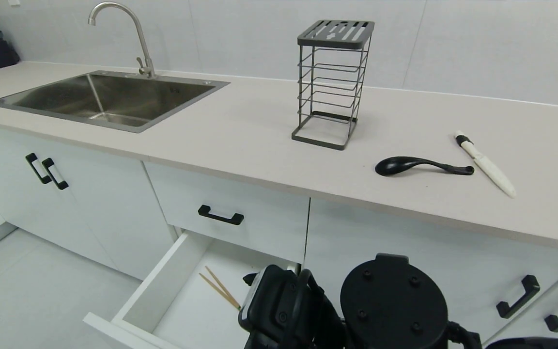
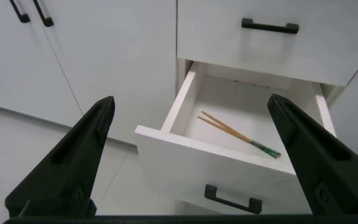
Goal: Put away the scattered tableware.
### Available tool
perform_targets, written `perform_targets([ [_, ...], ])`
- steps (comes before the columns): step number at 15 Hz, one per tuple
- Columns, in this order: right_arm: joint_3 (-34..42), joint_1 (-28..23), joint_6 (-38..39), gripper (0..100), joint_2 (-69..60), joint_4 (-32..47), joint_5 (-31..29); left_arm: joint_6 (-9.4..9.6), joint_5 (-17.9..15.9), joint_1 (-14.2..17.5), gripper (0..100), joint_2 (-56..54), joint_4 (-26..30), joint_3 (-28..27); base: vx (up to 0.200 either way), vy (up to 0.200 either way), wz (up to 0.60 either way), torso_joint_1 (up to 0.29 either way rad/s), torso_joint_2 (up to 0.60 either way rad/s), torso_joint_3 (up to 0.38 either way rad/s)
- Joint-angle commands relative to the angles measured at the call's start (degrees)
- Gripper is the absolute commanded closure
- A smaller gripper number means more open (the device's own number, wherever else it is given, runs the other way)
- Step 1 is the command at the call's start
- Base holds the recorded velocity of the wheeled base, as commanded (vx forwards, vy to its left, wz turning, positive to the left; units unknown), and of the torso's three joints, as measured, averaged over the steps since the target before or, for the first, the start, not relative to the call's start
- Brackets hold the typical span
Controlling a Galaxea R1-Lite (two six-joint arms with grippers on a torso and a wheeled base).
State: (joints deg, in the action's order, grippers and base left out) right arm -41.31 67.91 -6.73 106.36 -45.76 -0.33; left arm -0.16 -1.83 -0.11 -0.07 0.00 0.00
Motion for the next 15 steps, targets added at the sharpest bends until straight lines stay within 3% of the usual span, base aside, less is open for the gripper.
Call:
perform_targets([
  [1, -0.08, 0.11, -0.04, 0, 0.34, 0.06, -0.02, -0.02, -0.02, 0.02, 0, 0.07, 0.0, 0.0, 0.0, 0.0, 0.0, 0.246, -0.47, -0.212],
  [5, -0.43, -0.33, 0.05, 0, 1.04, 0.24, 0.15, -0.02, -0.02, 0.02, 0, 0.07, 0.0, 0.0, 0.0, 0.0, 0.0, 0.134, -0.48, -0.215],
  [15, -0.35, -1.12, 0.05, 0, 1.57, 0.85, 0.15, -0.02, -0.02, 0.02, 0, 0.07, 0.0, 0.0, 0.0, 0.0, 0.0, 0.319, -0.5, -0.243],
])
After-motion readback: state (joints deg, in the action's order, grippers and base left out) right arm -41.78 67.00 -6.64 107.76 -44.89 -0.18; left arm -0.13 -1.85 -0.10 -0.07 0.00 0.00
